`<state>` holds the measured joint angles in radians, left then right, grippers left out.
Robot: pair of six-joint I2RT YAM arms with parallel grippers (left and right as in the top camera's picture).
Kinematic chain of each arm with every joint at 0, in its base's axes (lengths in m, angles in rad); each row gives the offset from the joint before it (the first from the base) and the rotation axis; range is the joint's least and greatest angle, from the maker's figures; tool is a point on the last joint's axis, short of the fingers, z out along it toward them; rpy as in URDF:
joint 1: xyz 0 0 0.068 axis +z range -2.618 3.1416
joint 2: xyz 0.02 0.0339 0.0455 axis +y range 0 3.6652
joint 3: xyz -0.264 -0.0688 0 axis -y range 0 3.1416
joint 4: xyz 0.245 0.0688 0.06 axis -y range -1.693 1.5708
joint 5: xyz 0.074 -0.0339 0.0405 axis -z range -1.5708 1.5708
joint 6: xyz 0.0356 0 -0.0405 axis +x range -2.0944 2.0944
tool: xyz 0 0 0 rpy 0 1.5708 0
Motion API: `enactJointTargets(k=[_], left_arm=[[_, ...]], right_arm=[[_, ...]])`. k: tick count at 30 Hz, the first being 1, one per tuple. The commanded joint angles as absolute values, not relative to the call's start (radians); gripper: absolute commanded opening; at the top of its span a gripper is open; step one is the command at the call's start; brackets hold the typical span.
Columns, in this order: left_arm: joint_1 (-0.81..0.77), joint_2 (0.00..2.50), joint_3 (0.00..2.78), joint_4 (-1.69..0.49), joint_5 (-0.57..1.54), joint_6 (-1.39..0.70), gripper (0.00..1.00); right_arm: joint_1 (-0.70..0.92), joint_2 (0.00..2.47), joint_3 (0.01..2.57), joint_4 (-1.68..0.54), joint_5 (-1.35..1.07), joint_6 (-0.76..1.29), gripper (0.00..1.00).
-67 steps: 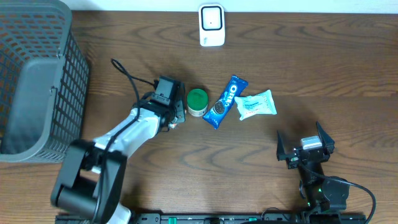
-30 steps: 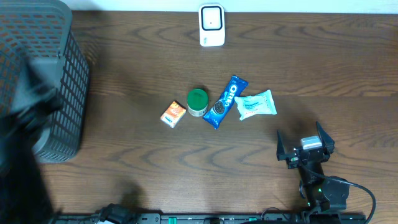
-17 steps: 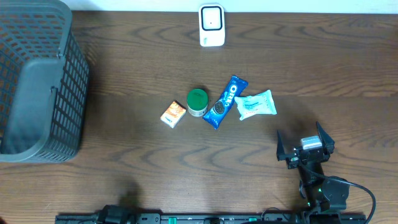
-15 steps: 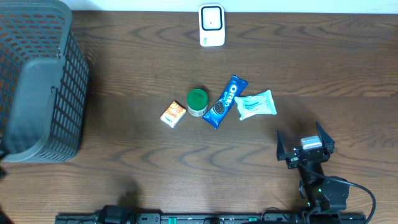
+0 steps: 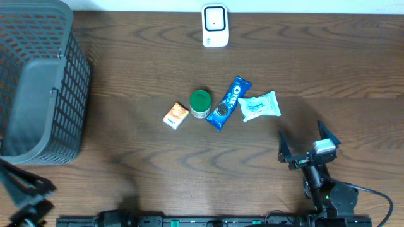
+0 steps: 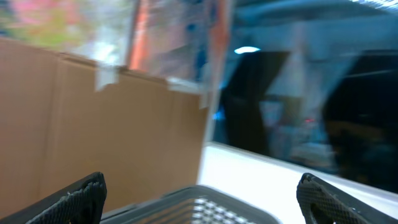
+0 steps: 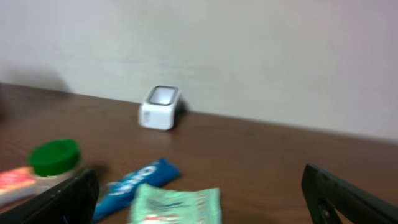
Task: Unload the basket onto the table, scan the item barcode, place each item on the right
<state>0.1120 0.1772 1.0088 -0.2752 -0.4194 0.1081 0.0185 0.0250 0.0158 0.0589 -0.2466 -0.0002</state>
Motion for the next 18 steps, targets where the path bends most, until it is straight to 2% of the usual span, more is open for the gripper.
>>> enactJointTargets(k=[1, 6, 10, 18], left_arm=[[0.135, 0.105, 0.938, -0.262, -0.173, 0.091, 0.98], [0.130, 0.033, 0.854, -0.250, -0.049, 0.086, 0.98], [0.109, 0.030, 0.838, -0.229, 0.019, 0.084, 0.98], [0.108, 0.030, 0.837, -0.168, -0.038, 0.084, 0.98]], right_arm=[[0.015, 0.085, 0.091, 0.025, -0.329, 0.184, 0.99], [0.070, 0.302, 0.321, -0.111, -0.328, 0.195, 0.99], [0.165, 0.588, 0.575, -0.196, -0.319, 0.178, 0.99], [0.468, 1.204, 1.195, -0.650, -0.112, 0.178, 0.99]])
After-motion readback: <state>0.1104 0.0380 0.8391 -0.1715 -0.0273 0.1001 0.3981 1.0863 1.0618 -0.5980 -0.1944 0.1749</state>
